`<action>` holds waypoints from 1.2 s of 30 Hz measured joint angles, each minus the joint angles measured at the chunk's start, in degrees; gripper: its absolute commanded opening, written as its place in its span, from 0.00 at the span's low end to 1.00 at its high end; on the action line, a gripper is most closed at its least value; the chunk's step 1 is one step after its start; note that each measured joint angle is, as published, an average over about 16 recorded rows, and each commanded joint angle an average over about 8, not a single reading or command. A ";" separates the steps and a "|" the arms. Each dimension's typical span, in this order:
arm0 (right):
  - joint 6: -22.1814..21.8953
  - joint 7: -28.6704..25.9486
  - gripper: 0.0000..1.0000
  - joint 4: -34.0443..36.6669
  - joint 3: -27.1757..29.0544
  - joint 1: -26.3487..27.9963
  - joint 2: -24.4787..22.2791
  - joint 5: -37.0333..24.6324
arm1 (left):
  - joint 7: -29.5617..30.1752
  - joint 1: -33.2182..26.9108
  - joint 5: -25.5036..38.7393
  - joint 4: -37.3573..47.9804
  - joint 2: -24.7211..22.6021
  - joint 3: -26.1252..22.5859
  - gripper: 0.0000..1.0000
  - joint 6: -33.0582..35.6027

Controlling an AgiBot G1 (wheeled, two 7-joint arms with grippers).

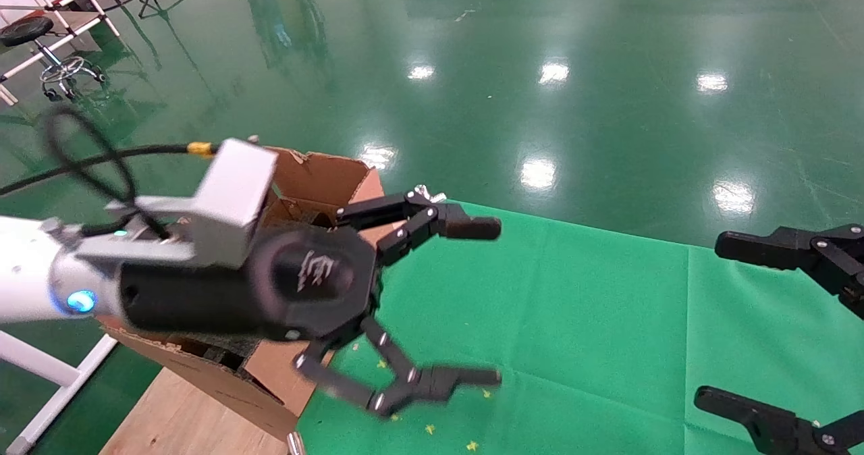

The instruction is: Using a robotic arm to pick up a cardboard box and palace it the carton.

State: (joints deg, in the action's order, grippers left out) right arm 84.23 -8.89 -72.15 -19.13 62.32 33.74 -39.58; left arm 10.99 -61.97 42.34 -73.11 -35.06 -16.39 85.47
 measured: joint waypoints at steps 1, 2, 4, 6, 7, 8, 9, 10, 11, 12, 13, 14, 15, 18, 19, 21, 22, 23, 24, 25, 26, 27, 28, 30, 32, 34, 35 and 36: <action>0.00 0.00 1.00 0.00 0.00 0.00 0.00 0.00 | -0.12 0.32 -0.41 -0.38 0.04 0.29 1.00 0.21; 0.00 0.00 1.00 0.00 0.00 0.00 0.00 0.00 | -0.23 0.59 -0.75 -0.69 0.06 0.53 1.00 0.37; 0.00 0.00 1.00 0.00 0.00 0.00 0.00 0.00 | -0.38 1.00 -1.28 -1.17 0.11 0.89 1.00 0.63; -0.01 0.00 1.00 0.01 0.00 -0.01 0.00 0.01 | -0.46 1.21 -1.55 -1.42 0.14 1.08 1.00 0.76; -0.01 0.00 1.00 0.01 0.00 -0.01 0.00 0.01 | -0.47 1.25 -1.61 -1.47 0.14 1.12 1.00 0.79; -0.01 0.00 1.00 0.01 0.00 -0.01 0.00 0.01 | -0.49 1.31 -1.68 -1.53 0.15 1.16 1.00 0.83; -0.01 0.00 1.00 0.01 0.00 -0.01 -0.01 0.01 | -0.51 1.37 -1.76 -1.60 0.16 1.22 1.00 0.87; -0.01 0.00 1.00 0.01 0.00 -0.01 -0.01 0.01 | -0.50 1.33 -1.71 -1.54 0.15 1.18 1.00 0.84; -0.01 0.00 1.00 0.01 0.00 -0.01 -0.01 0.01 | -0.48 1.27 -1.63 -1.46 0.15 1.13 1.00 0.80; -0.01 0.00 1.00 0.01 0.00 -0.01 -0.01 0.01 | -0.46 1.21 -1.55 -1.38 0.14 1.07 1.00 0.76; -0.01 0.00 1.00 0.01 0.00 -0.01 -0.01 0.01 | -0.44 1.14 -1.46 -1.30 0.14 1.01 1.00 0.71; -0.01 0.00 1.00 0.01 0.00 -0.01 -0.01 0.01 | -0.42 1.08 -1.38 -1.22 0.13 0.96 1.00 0.67; -0.01 0.00 1.00 0.01 0.00 -0.01 -0.01 0.01 | -0.41 1.02 -1.30 -1.15 0.13 0.90 1.00 0.63; -0.01 0.00 1.00 0.01 0.00 -0.01 -0.01 0.01 | -0.36 0.86 -1.09 -0.96 0.11 0.76 1.00 0.51; -0.01 0.00 1.00 0.01 0.00 -0.01 -0.01 0.01 | -0.34 0.82 -1.03 -0.91 0.11 0.72 1.00 0.48; -0.01 0.00 1.00 0.01 0.00 -0.01 -0.01 0.01 | -0.32 0.74 -0.92 -0.81 0.10 0.65 1.00 0.43; -0.01 0.00 1.00 0.01 0.00 -0.01 -0.01 0.01 | -0.31 0.71 -0.88 -0.77 0.09 0.62 1.00 0.40; -0.01 0.00 1.00 0.01 0.00 -0.01 -0.01 0.01 | -0.30 0.68 -0.83 -0.73 0.09 0.59 1.00 0.38; -0.01 0.00 1.00 0.01 0.00 -0.01 -0.01 0.01 | -0.29 0.65 -0.79 -0.70 0.09 0.57 1.00 0.36; -0.01 0.00 1.00 0.01 0.00 -0.01 -0.01 0.01 | -0.28 0.62 -0.76 -0.67 0.08 0.54 1.00 0.34; -0.01 0.00 1.00 0.01 0.00 -0.01 -0.01 0.01 | -0.27 0.60 -0.72 -0.64 0.08 0.52 1.00 0.32; -0.01 0.00 1.00 0.01 0.00 -0.01 -0.01 0.01 | -0.27 0.57 -0.69 -0.61 0.08 0.50 1.00 0.30; -0.01 0.00 1.00 0.01 0.00 -0.01 -0.01 0.01 | -0.26 0.55 -0.66 -0.58 0.07 0.48 1.00 0.29; -0.01 0.00 1.00 0.01 0.00 -0.01 -0.01 0.01 | -0.25 0.51 -0.61 -0.54 0.07 0.45 1.00 0.27; -0.01 0.00 1.00 0.01 0.00 -0.01 -0.01 0.01 | -0.24 0.48 -0.57 -0.50 0.06 0.42 1.00 0.25; -0.01 0.00 1.00 0.01 0.00 -0.01 -0.01 0.01 | -0.24 0.45 -0.53 -0.47 0.05 0.40 1.00 0.23; -0.01 0.00 1.00 0.01 0.00 -0.01 -0.01 0.01 | -0.23 0.44 -0.52 -0.46 0.05 0.39 1.00 0.22; -0.01 0.00 1.00 0.01 0.00 -0.01 -0.01 0.01 | -0.23 0.43 -0.50 -0.45 0.05 0.38 1.00 0.22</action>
State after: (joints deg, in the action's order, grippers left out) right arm 84.22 -8.89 -72.14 -19.13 62.32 33.74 -39.57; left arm 10.76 -61.54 41.84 -73.56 -35.01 -16.01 85.68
